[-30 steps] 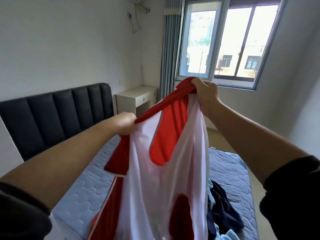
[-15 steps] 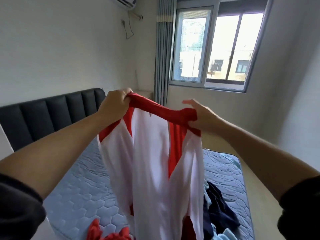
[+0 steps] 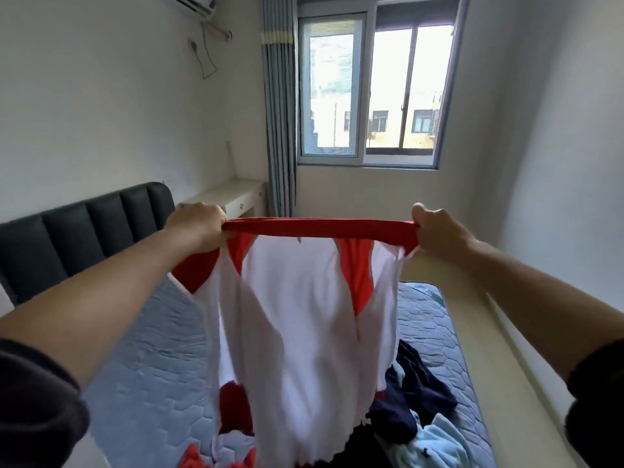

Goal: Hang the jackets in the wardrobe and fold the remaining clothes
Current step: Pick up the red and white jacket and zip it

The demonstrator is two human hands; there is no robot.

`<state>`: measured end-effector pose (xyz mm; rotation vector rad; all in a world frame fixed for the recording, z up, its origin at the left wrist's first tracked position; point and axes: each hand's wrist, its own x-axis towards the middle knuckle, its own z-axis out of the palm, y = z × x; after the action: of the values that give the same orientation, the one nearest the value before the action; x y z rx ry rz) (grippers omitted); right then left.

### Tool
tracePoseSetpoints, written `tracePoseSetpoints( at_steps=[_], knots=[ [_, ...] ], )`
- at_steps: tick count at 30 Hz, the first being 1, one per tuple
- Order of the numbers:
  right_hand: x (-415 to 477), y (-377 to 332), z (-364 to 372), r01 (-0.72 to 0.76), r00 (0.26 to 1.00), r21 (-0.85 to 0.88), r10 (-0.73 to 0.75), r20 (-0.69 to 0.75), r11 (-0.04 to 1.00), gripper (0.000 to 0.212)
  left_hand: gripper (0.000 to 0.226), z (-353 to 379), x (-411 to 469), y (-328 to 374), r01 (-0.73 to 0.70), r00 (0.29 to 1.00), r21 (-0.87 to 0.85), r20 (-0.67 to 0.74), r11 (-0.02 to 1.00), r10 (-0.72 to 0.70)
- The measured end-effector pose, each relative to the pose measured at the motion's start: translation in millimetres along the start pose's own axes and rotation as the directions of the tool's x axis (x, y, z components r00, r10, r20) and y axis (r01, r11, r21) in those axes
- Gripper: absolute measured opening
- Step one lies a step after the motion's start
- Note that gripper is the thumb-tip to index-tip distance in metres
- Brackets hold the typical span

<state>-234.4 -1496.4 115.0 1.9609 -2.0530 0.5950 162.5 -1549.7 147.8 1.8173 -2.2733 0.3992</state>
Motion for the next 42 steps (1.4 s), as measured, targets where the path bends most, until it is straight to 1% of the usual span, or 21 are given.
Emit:
tracePoseSetpoints(
  at_steps=[3, 5, 6, 7, 8, 9, 10, 13, 15, 17, 19, 25, 27, 29, 31, 33, 35, 36, 39, 41, 42],
  knots=[
    [-16.4, -11.2, 4.9, -0.216, 0.976, 0.304, 0.206, 0.064, 0.928, 0.017, 0.043, 10.0, -8.0, -9.1, 0.136, 0.988, -0.252, 0.112, 0.958, -0.110],
    [-26.1, -24.7, 2.4, -0.305, 0.948, 0.515, 0.309, 0.081, 0.801, 0.024, 0.027, 12.9, -14.1, -8.4, 0.180, 0.982, -0.416, 0.135, 0.891, -0.136],
    [-30.9, -31.1, -1.4, -0.329, 0.933, 0.609, 0.349, 0.090, 0.722, 0.026, 0.015, 13.6, -16.4, -7.6, 0.215, 0.976, -0.544, 0.154, 0.811, -0.155],
    [-36.4, -37.4, -6.7, -0.340, 0.921, 0.697, 0.374, 0.111, 0.631, 0.029, 0.006, 13.2, -19.4, -4.9, 0.255, 0.967, -0.692, 0.194, 0.675, -0.166],
    [-42.0, -43.6, -13.5, -0.352, 0.911, 0.770, 0.385, 0.151, 0.531, 0.033, 0.013, 12.8, -21.1, -1.2, 0.300, 0.954, -0.818, 0.253, 0.491, -0.161],
    [-47.7, -49.3, -21.3, -0.368, 0.901, 0.824, 0.382, 0.203, 0.431, 0.036, 0.019, 13.1, -21.6, 3.3, 0.341, 0.939, -0.895, 0.312, 0.287, -0.144],
    [-52.6, -54.3, -29.0, -0.387, 0.893, 0.858, 0.369, 0.257, 0.338, 0.038, 0.020, 13.0, -20.4, 8.7, 0.370, 0.926, -0.921, 0.354, 0.124, -0.132],
    [-57.5, -61.7, -44.7, -0.408, 0.885, 0.899, 0.309, 0.347, 0.159, 0.041, 0.014, 7.3, -14.1, 30.4, 0.385, 0.901, -0.903, 0.412, -0.189, -0.138],
    [-51.5, -61.9, -46.6, -0.400, 0.887, 0.910, 0.298, 0.354, 0.109, 0.041, 0.014, 3.0, -8.2, 44.9, 0.364, 0.904, -0.888, 0.410, -0.282, -0.124],
    [-41.1, -59.2, -39.5, -0.419, 0.875, 0.902, 0.311, 0.372, 0.100, 0.041, 0.014, 4.1, -2.4, 60.4, 0.373, 0.910, -0.879, 0.410, -0.296, -0.069],
    [-29.0, -51.4, -19.8, -0.474, 0.848, 0.866, 0.344, 0.402, 0.157, 0.042, 0.016, 16.4, 7.1, 77.0, 0.409, 0.902, -0.872, 0.431, -0.268, -0.024],
    [19.3, 10.6, 105.7, -0.617, 0.775, 0.662, 0.472, 0.420, 0.426, 0.034, 0.037, 117.8, 56.6, 147.5, 0.542, 0.838, -0.840, 0.542, -0.013, -0.062],
    [38.4, 37.6, 156.8, -0.618, 0.785, 0.584, 0.459, 0.417, 0.526, 0.034, 0.036, 164.2, 79.2, 173.7, 0.587, 0.809, -0.808, 0.582, 0.060, -0.078],
    [55.1, 55.3, 205.1, -0.590, 0.807, 0.537, 0.407, 0.428, 0.603, 0.035, 0.025, 210.9, 97.3, 198.4, 0.620, 0.781, -0.774, 0.624, 0.129, -0.007],
    [60.4, 66.8, 251.0, -0.583, 0.804, 0.555, 0.321, 0.501, 0.594, 0.050, 0.037, 258.5, 105.8, 219.6, 0.647, 0.743, -0.746, 0.663, 0.157, 0.088],
    [45.5, 79.9, 302.3, -0.618, 0.767, 0.563, 0.261, 0.587, 0.549, 0.062, 0.047, 312.3, 99.5, 236.6, 0.675, 0.716, -0.721, 0.691, 0.158, 0.098],
    [4.6, 92.8, 358.5, -0.665, 0.696, 0.453, 0.272, 0.665, 0.594, 0.060, 0.037, 371.6, 72.1, 248.9, 0.738, 0.654, -0.653, 0.754, 0.168, 0.055],
    [-24.8, 98.1, 387.2, -0.687, 0.648, 0.381, 0.283, 0.708, 0.619, 0.056, 0.031, 403.1, 50.3, 252.5, 0.781, 0.602, -0.597, 0.798, 0.183, 0.033],
    [-124.8, 104.4, 462.2, -0.789, 0.409, 0.187, 0.273, 0.871, 0.585, 0.047, 0.029, 496.0, -31.7, 254.0, 0.879, 0.399, -0.374, 0.917, 0.294, -0.027],
    [-185.7, 102.8, 504.1, -0.803, 0.258, 0.063, 0.250, 0.933, 0.593, 0.045, 0.026, 548.9, -85.9, 252.4, 0.887, 0.325, -0.281, 0.943, 0.366, -0.065],
    [-212.2, 101.5, 523.8, -0.798, 0.209, 0.024, 0.239, 0.948, 0.602, 0.043, 0.024, 571.1, -109.8, 252.5, 0.884, 0.303, -0.253, 0.951, 0.394, -0.069]
  ],
)
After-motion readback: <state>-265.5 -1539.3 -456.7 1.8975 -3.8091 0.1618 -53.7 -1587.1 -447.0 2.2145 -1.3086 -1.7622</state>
